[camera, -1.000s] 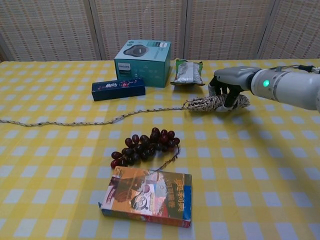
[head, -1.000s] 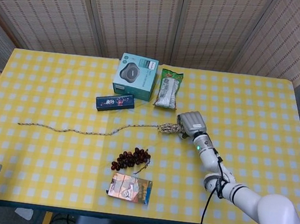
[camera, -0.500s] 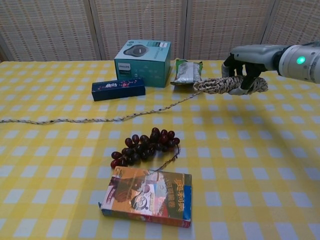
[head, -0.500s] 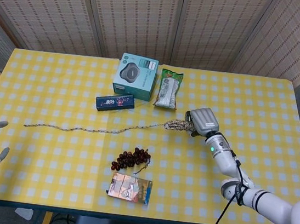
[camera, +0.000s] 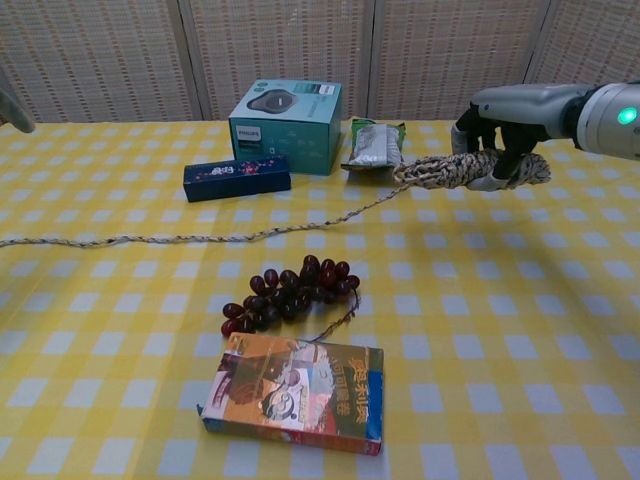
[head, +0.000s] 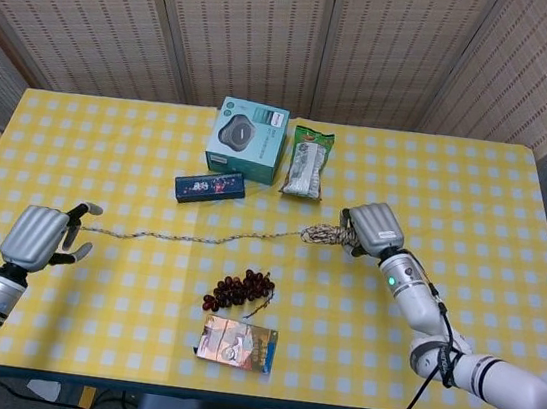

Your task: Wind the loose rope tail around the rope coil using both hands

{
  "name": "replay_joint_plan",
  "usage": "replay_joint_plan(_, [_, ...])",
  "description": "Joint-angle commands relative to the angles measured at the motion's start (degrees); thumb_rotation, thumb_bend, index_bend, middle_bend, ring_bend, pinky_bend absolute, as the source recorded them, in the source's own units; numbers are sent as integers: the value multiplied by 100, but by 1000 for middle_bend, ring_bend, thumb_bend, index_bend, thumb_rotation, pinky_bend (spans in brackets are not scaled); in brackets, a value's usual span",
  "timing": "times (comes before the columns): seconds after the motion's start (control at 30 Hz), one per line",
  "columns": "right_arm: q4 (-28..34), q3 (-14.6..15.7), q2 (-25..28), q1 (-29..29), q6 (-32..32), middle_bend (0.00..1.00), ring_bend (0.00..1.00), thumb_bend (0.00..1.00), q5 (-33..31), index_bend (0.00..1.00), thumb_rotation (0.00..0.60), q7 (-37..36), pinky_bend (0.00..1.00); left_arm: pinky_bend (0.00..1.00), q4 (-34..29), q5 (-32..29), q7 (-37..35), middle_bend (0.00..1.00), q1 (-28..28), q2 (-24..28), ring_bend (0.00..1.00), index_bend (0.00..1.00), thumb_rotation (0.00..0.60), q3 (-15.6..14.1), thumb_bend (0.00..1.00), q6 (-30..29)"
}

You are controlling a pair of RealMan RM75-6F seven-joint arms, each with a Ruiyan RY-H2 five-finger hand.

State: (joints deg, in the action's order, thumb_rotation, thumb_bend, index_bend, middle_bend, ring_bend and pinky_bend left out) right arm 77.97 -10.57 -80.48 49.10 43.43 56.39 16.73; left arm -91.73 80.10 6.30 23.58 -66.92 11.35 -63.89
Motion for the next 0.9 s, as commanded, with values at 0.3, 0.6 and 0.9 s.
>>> replay_joint_plan(0.3, [110,78,20,16,19,605,486,376,-83,696,600,87,573,1000,926,-1363,1012,1000,934,-850,1000,505,600,139,305,1184])
replay_joint_plan(0.6, [88,105,2,60,-23,605,486,376,-69,697,600,68,574,1000,1447,-2144,1400,1000,1170,-1269,1000,516,600,57,304,1416])
replay_joint_plan(0.9, [57,117,7,83,-44,605,486,377,-121,697,600,52,575,1000,1782,-2480,1491,1000,1268,-1577,1000,535,600,-80,305,1500])
